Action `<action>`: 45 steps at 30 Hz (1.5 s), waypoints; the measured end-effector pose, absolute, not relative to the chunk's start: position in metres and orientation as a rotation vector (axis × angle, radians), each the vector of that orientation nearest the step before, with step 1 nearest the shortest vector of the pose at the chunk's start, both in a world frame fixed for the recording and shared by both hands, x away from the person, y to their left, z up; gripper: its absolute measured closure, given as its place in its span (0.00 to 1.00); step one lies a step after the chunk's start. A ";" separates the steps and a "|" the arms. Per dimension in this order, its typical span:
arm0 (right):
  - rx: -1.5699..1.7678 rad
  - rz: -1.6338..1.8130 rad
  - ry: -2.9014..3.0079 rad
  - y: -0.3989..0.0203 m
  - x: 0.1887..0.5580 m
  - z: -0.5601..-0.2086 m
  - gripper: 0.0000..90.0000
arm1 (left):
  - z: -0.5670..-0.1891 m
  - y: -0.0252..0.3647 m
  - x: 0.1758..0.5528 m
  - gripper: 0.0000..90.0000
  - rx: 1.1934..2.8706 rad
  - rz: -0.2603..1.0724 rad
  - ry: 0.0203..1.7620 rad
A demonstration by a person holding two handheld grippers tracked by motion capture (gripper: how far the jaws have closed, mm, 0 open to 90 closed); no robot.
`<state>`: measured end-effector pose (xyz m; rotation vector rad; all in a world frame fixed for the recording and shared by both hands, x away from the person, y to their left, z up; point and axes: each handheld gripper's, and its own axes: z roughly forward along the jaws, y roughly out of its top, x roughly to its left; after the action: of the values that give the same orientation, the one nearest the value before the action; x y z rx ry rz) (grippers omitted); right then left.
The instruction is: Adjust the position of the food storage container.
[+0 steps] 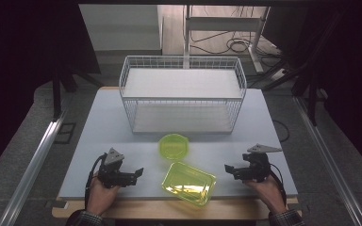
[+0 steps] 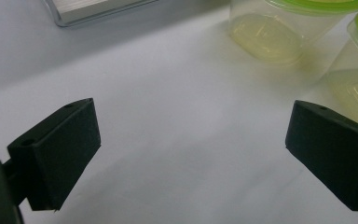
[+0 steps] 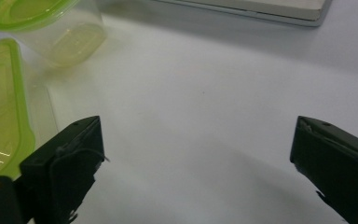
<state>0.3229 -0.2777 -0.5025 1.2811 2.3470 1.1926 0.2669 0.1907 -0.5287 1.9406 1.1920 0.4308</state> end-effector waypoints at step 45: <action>1.243 1.148 2.353 -0.271 0.319 -0.500 0.27 | -0.461 0.103 0.314 0.91 2.043 0.291 0.849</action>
<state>0.3190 -0.2712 -0.4998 1.2429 2.3528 1.1481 0.3139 0.1027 -0.4605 2.0433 0.8486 0.2908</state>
